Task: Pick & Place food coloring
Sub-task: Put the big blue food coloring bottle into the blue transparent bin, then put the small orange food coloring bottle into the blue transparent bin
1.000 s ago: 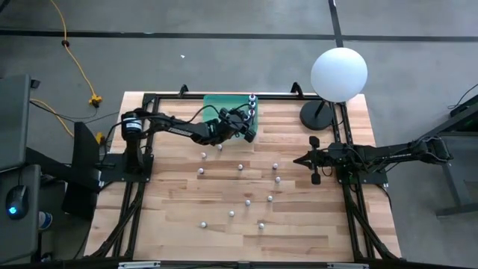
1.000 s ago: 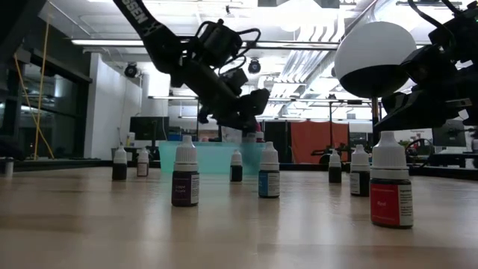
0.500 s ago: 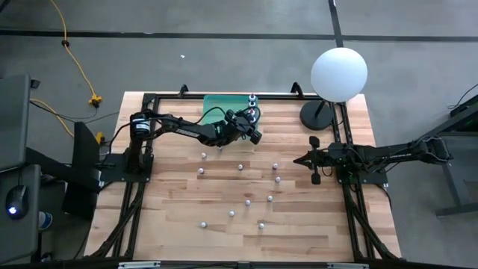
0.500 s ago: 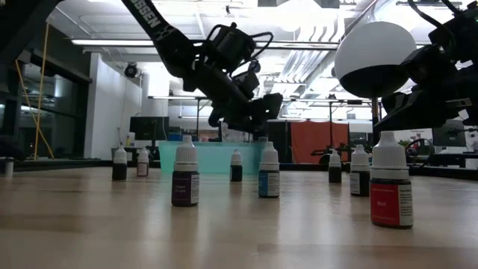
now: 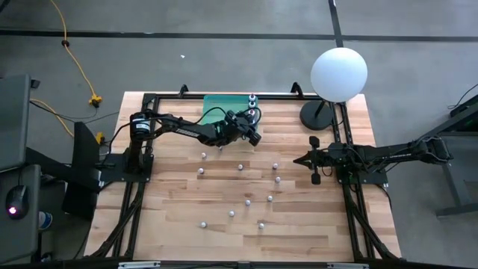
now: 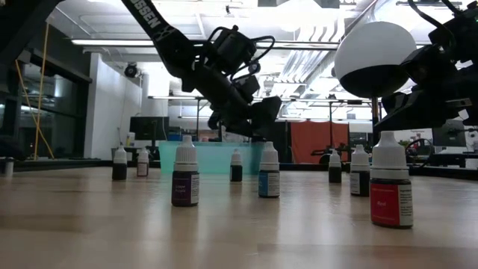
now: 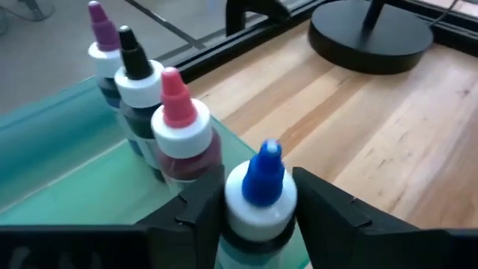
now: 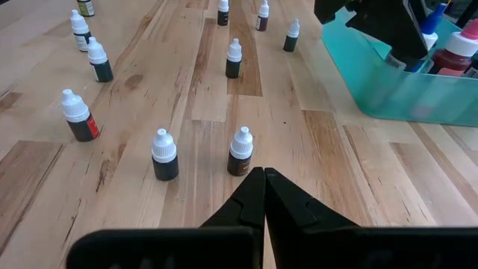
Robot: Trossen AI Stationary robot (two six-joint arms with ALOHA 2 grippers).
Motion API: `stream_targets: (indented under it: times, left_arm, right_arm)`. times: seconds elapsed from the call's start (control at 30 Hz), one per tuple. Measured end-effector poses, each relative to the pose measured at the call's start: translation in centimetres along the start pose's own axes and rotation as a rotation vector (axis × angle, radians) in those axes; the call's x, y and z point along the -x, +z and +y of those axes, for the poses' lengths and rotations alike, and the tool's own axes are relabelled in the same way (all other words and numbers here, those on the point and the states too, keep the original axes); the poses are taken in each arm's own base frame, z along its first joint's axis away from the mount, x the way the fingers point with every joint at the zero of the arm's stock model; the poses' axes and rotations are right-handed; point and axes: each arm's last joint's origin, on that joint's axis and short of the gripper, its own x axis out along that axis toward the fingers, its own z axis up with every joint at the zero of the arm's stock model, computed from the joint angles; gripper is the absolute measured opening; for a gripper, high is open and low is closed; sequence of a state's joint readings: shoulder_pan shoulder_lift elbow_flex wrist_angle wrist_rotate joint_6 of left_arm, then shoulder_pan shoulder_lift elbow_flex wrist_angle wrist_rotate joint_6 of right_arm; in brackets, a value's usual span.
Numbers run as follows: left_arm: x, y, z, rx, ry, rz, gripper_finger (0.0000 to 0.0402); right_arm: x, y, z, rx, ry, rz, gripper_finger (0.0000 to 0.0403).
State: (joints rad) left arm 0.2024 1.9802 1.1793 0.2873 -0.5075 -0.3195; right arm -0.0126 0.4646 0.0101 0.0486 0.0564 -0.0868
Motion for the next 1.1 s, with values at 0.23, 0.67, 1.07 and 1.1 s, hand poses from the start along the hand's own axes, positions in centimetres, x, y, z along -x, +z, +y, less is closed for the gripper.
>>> stream_targets:
  times: [0.23, 0.67, 1.07, 1.1]
  left_arm:
    - [0.0, 0.0, 0.0, 0.001, -0.004, -0.001, 0.0192]
    - [0.8, 0.8, -0.2, -0.076, -0.016, -0.022, 0.0227]
    - [5.3, 5.0, 0.5, -0.123, -0.008, -0.061, 0.0227]
    - [6.0, 5.6, 0.7, -0.132, -0.008, -0.059, 0.0228]
  right_arm:
    - [0.0, 0.0, 0.0, 0.000, 0.000, 0.000, 0.0000]
    - [0.0, 0.0, 0.0, 0.000, 0.000, 0.000, 0.0000]
    - [0.0, 0.0, 0.0, 0.000, 0.000, 0.000, 0.0000]
    - [0.0, 0.0, 0.0, 0.000, 0.000, 0.000, 0.0000]
